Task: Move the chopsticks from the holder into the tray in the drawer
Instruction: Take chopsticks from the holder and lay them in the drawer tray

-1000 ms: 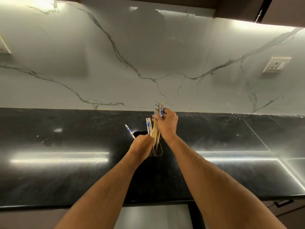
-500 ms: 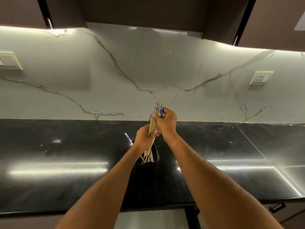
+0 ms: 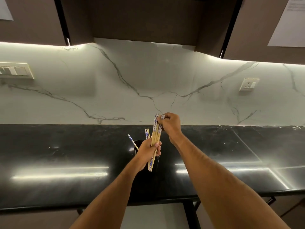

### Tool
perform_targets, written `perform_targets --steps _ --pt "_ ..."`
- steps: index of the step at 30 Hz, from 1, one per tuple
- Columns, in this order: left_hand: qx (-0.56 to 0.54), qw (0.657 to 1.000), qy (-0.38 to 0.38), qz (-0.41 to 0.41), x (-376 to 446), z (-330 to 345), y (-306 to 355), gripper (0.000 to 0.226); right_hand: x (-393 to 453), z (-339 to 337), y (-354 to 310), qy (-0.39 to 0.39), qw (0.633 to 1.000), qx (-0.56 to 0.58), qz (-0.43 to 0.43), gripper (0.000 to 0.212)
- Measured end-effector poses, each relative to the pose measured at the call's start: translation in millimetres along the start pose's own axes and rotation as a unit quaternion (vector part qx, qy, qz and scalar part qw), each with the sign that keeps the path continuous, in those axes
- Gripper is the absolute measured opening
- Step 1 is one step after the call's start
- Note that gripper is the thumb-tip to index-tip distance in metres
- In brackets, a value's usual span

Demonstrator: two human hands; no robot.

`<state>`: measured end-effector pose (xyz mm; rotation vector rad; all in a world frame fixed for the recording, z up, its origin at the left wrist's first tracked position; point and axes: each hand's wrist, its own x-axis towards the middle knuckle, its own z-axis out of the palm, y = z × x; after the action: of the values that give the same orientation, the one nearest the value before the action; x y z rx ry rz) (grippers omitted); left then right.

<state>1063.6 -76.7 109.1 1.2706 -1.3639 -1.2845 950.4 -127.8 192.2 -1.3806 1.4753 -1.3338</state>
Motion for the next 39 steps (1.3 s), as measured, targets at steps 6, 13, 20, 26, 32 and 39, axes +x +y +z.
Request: perform_targets --steps 6,13,20,26,32,39 --pt "0.016 0.999 -0.035 -0.011 -17.1 -8.9 -6.8 0.019 -11.4 -2.0 -8.4 0.032 0.998 0.051 -0.002 0.01" --pt "0.0 0.998 -0.05 -0.032 -28.4 -18.3 -17.5 0.019 -8.9 -9.4 -43.8 0.175 0.976 0.079 -0.105 0.004" --pt "-0.128 0.986 0.064 -0.089 -27.3 -27.6 -17.4 0.021 -17.3 -26.2 -71.9 0.249 0.932 0.184 -0.189 0.008" --pt "-0.358 0.918 0.146 -0.09 -13.3 -27.6 16.0 0.015 -49.4 -18.0 -16.6 0.133 0.966 0.22 -0.044 0.006" --pt "-0.435 0.88 0.183 -0.057 -3.2 -24.0 36.4 0.017 -83.9 -4.9 37.4 0.052 0.989 0.141 0.006 0.014" --pt "-0.422 0.883 0.192 -0.077 -2.7 -19.5 28.2 0.017 -99.2 0.6 62.8 0.006 0.998 -0.05 -0.022 0.013"
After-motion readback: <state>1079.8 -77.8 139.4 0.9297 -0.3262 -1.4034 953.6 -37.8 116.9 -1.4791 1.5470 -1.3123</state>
